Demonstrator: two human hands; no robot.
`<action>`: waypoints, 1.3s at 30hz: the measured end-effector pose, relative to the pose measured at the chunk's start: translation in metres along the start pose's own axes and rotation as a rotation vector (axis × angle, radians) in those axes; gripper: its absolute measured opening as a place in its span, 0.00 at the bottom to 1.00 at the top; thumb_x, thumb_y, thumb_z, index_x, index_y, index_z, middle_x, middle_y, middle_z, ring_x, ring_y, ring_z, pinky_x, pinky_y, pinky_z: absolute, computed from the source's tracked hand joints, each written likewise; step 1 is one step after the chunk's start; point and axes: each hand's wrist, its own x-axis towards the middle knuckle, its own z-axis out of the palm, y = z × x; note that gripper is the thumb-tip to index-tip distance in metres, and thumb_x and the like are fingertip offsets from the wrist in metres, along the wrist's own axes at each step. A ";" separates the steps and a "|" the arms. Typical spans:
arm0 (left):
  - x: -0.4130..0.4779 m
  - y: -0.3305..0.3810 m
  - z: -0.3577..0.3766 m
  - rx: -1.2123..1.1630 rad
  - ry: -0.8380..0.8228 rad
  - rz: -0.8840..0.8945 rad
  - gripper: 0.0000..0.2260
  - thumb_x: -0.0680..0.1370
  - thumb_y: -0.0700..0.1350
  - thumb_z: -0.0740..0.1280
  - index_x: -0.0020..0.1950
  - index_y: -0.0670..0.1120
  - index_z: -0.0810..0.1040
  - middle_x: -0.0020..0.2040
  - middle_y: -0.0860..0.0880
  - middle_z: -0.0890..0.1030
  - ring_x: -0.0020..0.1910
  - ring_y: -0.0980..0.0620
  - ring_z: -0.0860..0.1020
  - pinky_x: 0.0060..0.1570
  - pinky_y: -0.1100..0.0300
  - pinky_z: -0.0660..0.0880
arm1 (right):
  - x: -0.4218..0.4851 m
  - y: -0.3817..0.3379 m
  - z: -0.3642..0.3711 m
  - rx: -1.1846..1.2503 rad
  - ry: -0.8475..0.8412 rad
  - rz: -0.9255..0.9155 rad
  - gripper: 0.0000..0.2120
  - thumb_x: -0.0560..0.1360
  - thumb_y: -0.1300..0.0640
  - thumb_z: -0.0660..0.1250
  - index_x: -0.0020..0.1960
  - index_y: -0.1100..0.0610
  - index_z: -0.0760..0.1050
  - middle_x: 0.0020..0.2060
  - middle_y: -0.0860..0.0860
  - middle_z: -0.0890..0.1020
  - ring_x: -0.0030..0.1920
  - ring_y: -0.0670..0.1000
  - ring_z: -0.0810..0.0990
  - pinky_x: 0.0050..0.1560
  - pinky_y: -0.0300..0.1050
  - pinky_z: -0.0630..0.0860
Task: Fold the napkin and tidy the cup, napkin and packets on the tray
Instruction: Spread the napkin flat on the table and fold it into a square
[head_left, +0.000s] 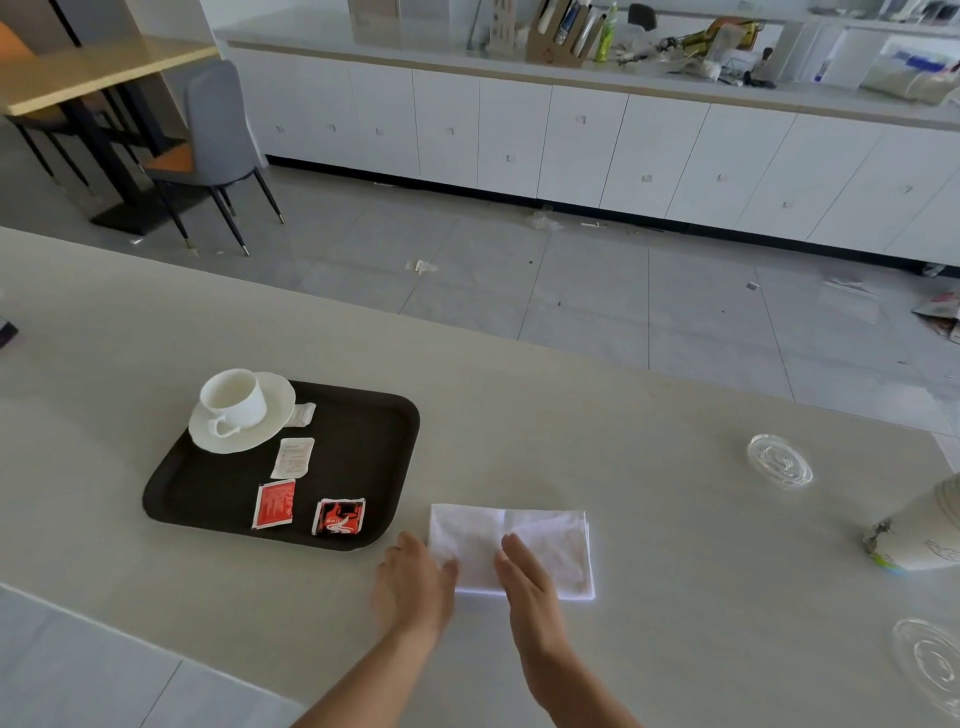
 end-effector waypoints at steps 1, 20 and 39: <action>0.001 0.000 0.000 -0.003 -0.002 0.002 0.18 0.75 0.56 0.68 0.56 0.45 0.71 0.53 0.47 0.79 0.52 0.47 0.78 0.46 0.54 0.76 | -0.001 -0.001 0.000 -0.021 0.002 -0.010 0.25 0.81 0.51 0.63 0.76 0.52 0.64 0.70 0.43 0.70 0.64 0.38 0.70 0.66 0.40 0.63; 0.024 0.006 0.004 -0.389 -0.110 -0.199 0.05 0.68 0.45 0.70 0.33 0.46 0.77 0.30 0.50 0.79 0.30 0.51 0.77 0.28 0.61 0.69 | 0.017 -0.012 -0.042 -0.304 0.297 -0.065 0.20 0.76 0.67 0.60 0.63 0.52 0.79 0.52 0.45 0.83 0.54 0.47 0.80 0.50 0.38 0.71; -0.036 0.082 0.023 -0.121 0.145 0.480 0.12 0.71 0.40 0.68 0.55 0.47 0.76 0.49 0.50 0.79 0.46 0.47 0.78 0.39 0.56 0.73 | 0.028 -0.012 -0.066 0.074 0.188 0.000 0.09 0.78 0.63 0.64 0.52 0.60 0.83 0.49 0.53 0.85 0.50 0.52 0.83 0.60 0.48 0.77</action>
